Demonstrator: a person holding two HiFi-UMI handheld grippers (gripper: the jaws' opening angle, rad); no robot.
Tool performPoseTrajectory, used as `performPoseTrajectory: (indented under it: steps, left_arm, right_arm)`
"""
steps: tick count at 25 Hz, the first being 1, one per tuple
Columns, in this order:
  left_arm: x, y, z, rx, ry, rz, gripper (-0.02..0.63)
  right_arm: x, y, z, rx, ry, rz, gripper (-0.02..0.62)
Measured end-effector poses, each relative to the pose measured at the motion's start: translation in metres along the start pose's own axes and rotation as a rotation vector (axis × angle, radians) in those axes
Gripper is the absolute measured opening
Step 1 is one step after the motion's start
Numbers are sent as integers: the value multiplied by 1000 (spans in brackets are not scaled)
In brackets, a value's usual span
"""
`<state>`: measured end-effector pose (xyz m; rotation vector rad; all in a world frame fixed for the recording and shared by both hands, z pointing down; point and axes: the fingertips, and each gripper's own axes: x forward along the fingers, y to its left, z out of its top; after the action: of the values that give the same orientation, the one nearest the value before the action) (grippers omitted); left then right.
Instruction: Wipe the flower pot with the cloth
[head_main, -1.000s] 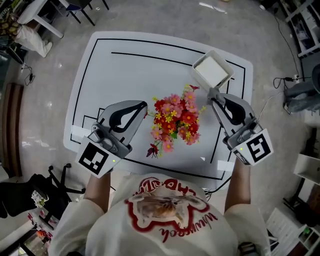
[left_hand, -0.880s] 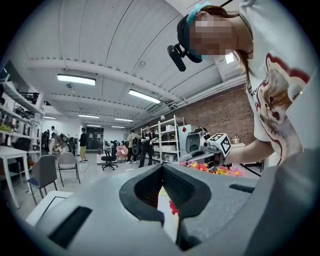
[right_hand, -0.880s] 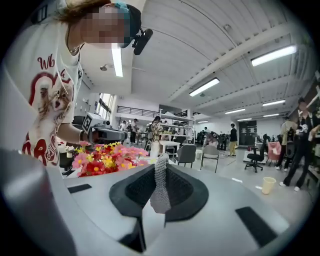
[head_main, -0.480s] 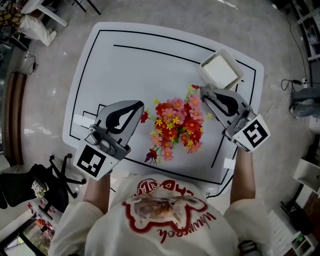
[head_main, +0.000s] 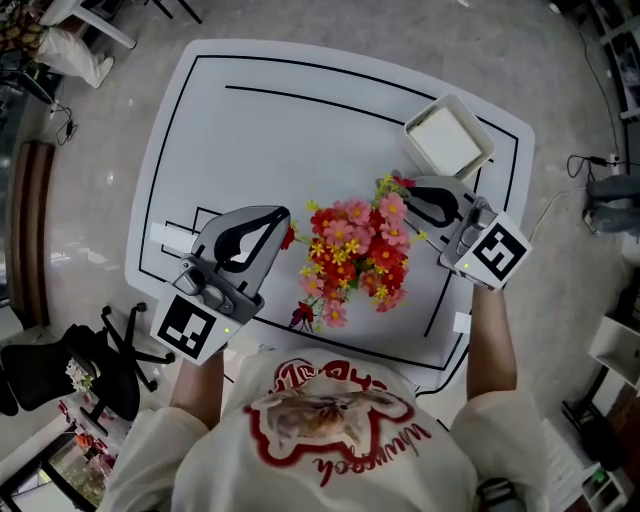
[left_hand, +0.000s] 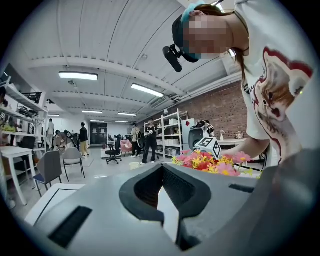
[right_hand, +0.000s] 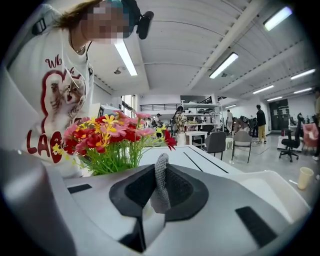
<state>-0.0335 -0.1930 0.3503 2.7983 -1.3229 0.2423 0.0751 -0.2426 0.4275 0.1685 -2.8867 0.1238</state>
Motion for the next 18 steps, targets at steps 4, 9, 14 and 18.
performPoseTrajectory:
  steps: [4, 9, 14, 18]
  left_arm:
    - [-1, -1, -3, -2, 8, 2, 3]
    - [-4, -2, -6, -4, 12, 6, 3]
    - [-5, -3, -8, -7, 17, 10, 3]
    - [-7, -4, -11, -6, 23, 14, 3]
  right_arm:
    - [10, 2, -3, -4, 21, 49, 43]
    - [18, 3, -8, 2, 42, 104, 43]
    - [24, 5, -8, 13, 34, 144, 43]
    - [25, 7, -8, 38, 4, 170, 43]
